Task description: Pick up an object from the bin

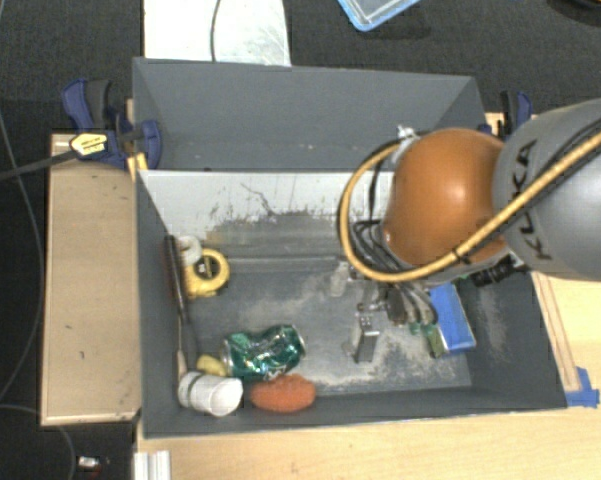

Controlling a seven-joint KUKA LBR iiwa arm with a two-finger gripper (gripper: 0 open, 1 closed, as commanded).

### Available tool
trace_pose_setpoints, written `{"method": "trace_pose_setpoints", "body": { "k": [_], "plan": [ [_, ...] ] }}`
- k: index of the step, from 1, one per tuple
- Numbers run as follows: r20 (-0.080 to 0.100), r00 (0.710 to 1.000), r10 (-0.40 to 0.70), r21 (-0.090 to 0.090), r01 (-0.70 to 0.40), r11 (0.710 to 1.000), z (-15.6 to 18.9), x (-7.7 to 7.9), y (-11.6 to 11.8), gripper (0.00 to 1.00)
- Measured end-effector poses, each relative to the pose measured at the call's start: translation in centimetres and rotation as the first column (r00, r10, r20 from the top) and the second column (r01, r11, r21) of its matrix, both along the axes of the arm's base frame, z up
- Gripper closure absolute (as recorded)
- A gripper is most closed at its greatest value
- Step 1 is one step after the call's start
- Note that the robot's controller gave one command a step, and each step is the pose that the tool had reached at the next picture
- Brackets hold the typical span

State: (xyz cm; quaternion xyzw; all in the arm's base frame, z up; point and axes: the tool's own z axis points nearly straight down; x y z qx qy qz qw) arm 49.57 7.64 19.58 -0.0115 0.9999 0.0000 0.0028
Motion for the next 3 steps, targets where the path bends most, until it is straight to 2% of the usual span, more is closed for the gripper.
{"method": "trace_pose_setpoints", "body": {
  "k": [1, 2, 3],
  "plan": [
    [-0.002, 1.000, 0.027, 0.002, -0.027, 1.000, -1.4, -1.0, 2.8, 0.00],
    [0.003, 0.999, 0.038, 0.001, -0.038, 0.999, -1.6, 2.3, -4.8, 0.00],
    [0.002, 0.999, -0.049, 0.000, 0.049, 0.999, -3.8, 1.7, -3.8, 0.00]
  ]
}}
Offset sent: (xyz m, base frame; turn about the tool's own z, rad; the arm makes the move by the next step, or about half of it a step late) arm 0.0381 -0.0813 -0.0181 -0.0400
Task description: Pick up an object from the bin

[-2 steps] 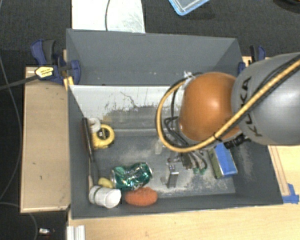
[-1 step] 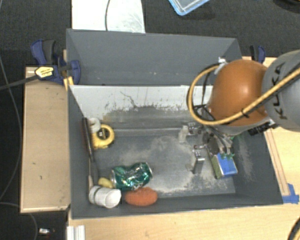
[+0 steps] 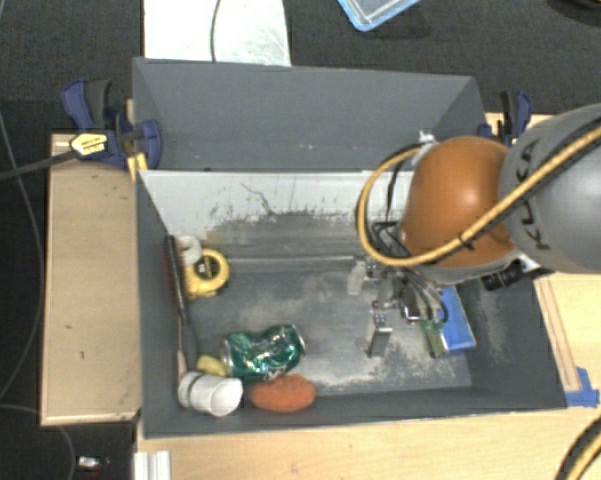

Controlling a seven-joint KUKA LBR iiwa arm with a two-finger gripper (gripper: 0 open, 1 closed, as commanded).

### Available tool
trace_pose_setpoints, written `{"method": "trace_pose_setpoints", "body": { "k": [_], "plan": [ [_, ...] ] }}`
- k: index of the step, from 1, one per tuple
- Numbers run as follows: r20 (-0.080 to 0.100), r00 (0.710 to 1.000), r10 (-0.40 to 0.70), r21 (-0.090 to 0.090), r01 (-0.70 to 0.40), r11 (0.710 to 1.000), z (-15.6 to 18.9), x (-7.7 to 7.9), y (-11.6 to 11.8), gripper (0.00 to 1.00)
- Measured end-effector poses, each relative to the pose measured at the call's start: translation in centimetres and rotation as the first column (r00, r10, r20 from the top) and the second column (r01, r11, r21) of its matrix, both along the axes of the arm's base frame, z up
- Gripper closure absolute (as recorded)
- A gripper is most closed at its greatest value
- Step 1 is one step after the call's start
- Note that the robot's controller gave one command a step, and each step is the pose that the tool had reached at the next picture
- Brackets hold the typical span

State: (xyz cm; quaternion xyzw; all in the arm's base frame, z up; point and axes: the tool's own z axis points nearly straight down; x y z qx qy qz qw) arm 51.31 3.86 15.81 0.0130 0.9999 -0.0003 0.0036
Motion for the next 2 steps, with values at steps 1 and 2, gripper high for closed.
{"method": "trace_pose_setpoints", "body": {
  "k": [1, 2],
  "plan": [
    [0.005, 1.000, 0.014, 0.002, -0.014, 1.000, -4.0, 0.2, 1.7, 0.00],
    [0.007, 0.998, 0.066, 0.003, -0.066, 0.998, -4.7, -2.1, 8.1, 0.00]
  ]
}}
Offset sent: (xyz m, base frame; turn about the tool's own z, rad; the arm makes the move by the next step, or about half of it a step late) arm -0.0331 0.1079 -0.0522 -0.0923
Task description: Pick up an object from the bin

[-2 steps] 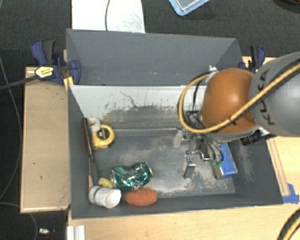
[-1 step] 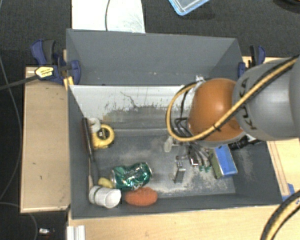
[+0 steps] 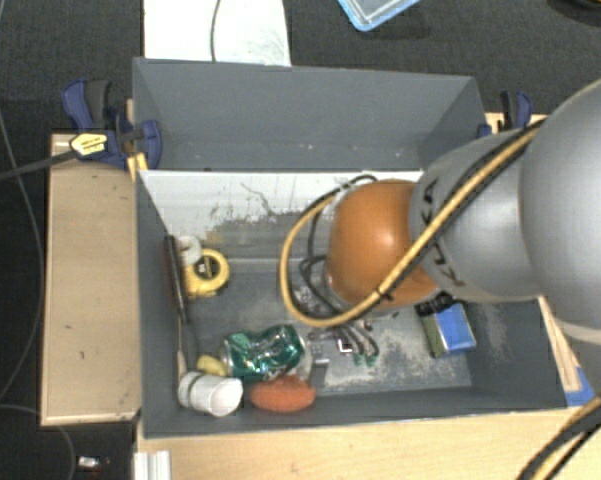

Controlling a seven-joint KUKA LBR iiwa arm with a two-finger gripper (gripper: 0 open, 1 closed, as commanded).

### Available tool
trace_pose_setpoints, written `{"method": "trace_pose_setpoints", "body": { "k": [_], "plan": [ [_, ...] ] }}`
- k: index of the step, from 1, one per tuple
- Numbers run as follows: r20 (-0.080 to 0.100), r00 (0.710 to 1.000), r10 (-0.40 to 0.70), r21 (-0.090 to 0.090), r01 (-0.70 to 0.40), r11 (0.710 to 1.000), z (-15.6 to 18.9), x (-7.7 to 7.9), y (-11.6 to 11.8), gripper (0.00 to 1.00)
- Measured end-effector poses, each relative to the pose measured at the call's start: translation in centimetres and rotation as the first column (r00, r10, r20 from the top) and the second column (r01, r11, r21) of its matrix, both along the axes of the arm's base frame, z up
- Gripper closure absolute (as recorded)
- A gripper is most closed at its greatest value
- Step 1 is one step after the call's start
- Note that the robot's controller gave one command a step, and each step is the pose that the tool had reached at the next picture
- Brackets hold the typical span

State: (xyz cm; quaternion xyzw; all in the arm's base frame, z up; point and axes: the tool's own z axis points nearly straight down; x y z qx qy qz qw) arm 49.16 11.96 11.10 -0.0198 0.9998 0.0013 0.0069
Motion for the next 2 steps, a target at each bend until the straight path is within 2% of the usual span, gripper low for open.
{"method": "trace_pose_setpoints", "body": {
  "k": [1, 2],
  "plan": [
    [-0.001, 1.000, -0.011, 0.001, 0.011, 1.000, 0.4, 0.2, -3.2, 0.00],
    [-0.001, 0.998, -0.062, -0.001, 0.062, 0.998, -1.4, 0.0, -3.2, 0.00]
  ]
}}
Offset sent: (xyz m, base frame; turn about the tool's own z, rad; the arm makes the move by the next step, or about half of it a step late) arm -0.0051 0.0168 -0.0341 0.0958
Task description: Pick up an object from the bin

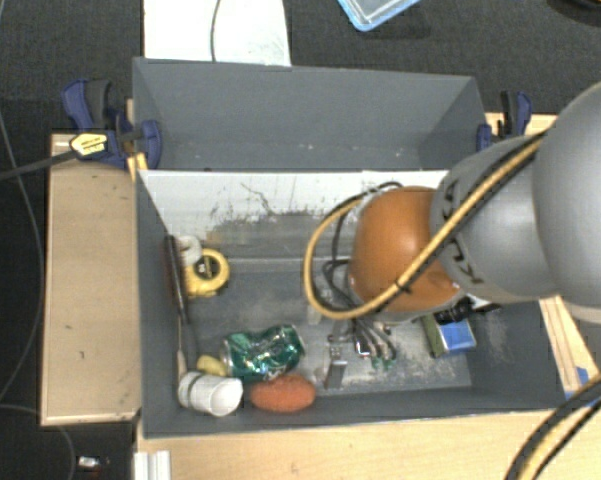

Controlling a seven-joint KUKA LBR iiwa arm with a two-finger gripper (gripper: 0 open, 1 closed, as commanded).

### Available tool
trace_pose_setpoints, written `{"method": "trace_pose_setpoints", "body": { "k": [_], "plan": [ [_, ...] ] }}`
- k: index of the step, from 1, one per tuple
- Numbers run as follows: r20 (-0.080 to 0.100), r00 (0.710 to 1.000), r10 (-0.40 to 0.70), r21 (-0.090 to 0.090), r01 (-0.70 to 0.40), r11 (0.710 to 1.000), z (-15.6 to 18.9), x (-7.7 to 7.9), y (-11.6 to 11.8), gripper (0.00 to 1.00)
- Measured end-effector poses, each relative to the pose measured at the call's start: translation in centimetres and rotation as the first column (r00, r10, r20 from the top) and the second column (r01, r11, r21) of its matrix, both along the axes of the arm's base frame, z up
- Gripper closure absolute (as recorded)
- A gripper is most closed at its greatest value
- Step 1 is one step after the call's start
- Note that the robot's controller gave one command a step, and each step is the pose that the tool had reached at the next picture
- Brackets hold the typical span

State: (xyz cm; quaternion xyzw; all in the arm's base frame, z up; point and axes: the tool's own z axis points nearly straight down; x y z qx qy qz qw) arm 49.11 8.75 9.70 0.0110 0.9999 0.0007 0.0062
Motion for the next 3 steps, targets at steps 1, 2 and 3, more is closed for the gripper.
{"method": "trace_pose_setpoints", "body": {
  "k": [1, 2, 3],
  "plan": [
    [-0.002, 1.000, -0.003, 0.003, 0.003, 1.000, -0.4, -0.3, 1.9, 0.00],
    [0.004, 0.999, 0.036, 0.003, -0.036, 0.999, -2.3, 1.6, -0.6, 0.00],
    [0.002, 0.999, 0.046, 0.004, -0.046, 0.999, -1.9, -0.4, 4.7, 0.00]
  ]
}}
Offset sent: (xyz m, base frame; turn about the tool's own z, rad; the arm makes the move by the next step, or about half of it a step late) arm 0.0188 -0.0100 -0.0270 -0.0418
